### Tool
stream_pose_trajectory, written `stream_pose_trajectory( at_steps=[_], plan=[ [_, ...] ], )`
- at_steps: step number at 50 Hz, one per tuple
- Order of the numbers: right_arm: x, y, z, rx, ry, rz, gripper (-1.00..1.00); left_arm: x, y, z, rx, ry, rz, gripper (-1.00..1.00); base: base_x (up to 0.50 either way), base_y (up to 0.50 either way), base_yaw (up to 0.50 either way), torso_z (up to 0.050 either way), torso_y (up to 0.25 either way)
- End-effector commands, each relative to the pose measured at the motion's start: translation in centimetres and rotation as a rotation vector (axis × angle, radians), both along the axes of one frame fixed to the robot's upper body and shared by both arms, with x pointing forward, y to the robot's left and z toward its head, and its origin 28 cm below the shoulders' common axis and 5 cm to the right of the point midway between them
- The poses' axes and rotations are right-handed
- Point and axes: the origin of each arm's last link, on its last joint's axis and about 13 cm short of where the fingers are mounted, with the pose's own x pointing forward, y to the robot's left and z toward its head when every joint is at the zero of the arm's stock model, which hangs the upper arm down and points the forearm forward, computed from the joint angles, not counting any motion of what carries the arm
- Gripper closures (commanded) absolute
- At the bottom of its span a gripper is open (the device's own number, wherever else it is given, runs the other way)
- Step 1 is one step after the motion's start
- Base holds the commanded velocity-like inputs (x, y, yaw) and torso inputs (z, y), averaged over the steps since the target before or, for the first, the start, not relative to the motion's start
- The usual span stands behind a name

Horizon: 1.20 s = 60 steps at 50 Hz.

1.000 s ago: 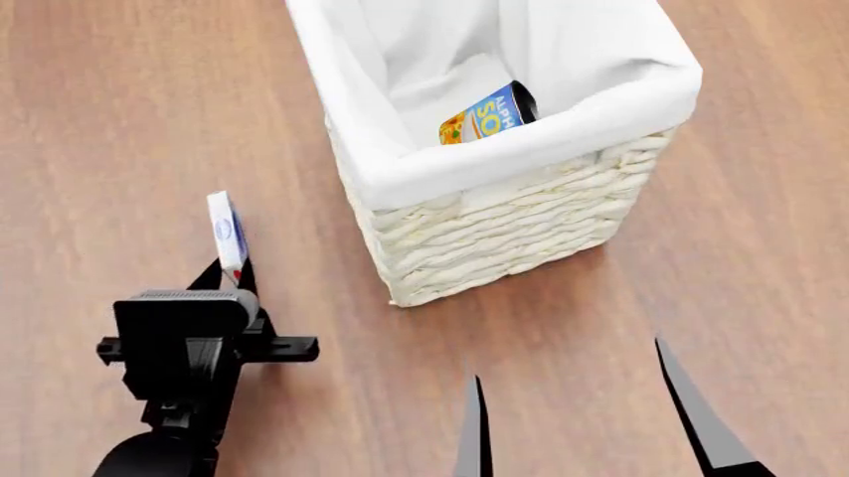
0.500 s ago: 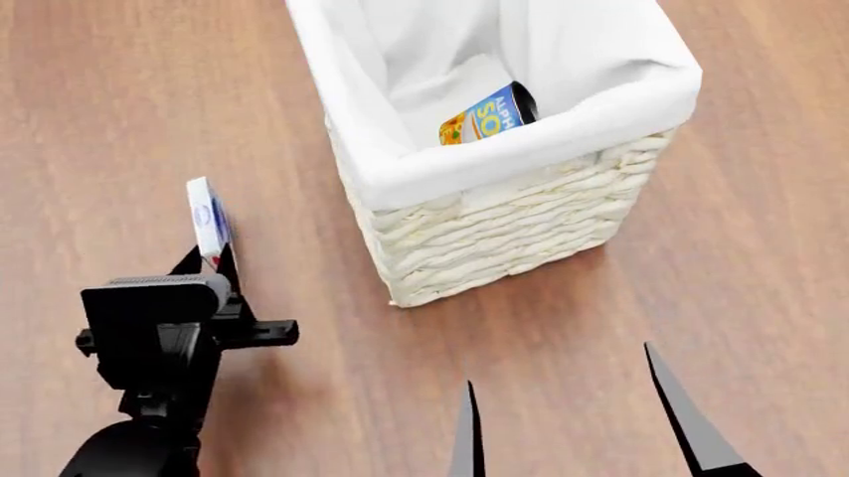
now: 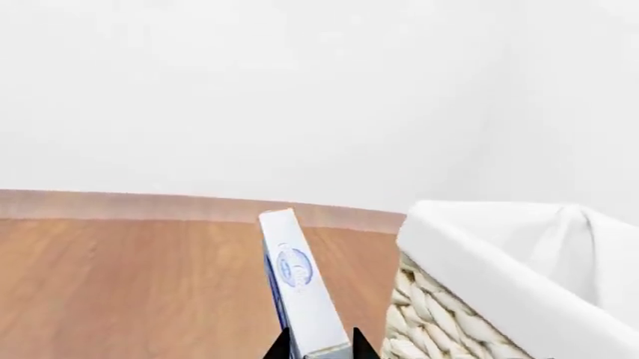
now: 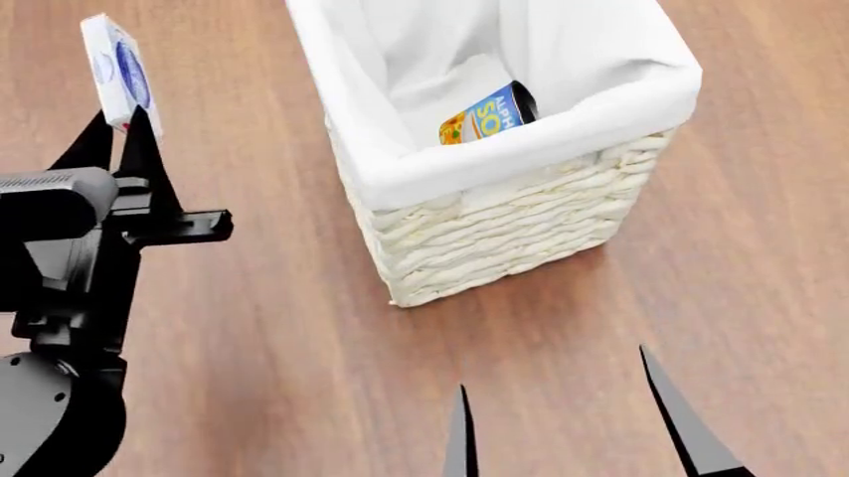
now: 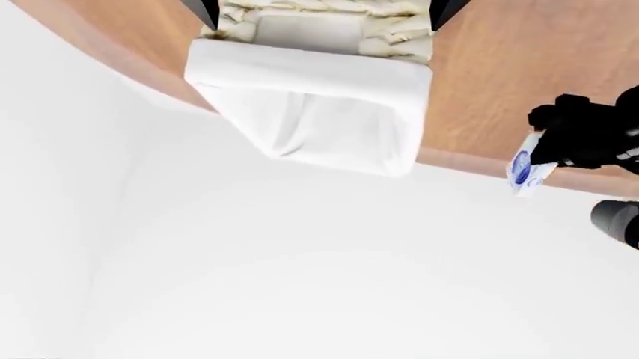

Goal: Pick up the alphabet soup and the cream cheese box, and put them in the basket.

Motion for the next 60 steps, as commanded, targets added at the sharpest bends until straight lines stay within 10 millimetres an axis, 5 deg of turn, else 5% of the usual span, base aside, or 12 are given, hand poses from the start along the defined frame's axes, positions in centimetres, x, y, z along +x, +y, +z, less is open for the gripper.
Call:
stream_pose_trajectory(
  at_steps=[1,10,23,48,60],
  plan=[
    [-0.3,0.1,0.2,-0.004,-0.008,0.005,-1.00,-1.0,0.0,5.5,-0.018,-0.155,-0.028,1.00,0.00,0.00,0.00,0.000,0.000],
    [-0.5,0.1,0.5,-0.012,-0.012,0.003,-1.00,0.0,0.0,10.8,-0.009,-0.271,-0.067,1.00,0.00,0.00,0.00,0.000,0.000],
    [-0.4,0.3,0.9,-0.025,-0.013,0.005,-1.00,3.6,-2.1,14.2,0.121,-0.271,-0.149,1.00,0.00,0.00,0.00,0.000,0.001],
    [-0.7,0.1,0.5,-0.032,-0.010,-0.008,-1.00,3.8,-4.8,14.5,0.259,-0.057,-0.785,1.00,0.00,0.00,0.00,0.000,0.001],
    [-0.7,0.2,0.8,-0.025,-0.007,-0.009,-1.00,3.8,-4.8,14.4,0.240,0.018,-0.908,1.00,0.00,0.00,0.00,0.000,0.001]
  ],
)
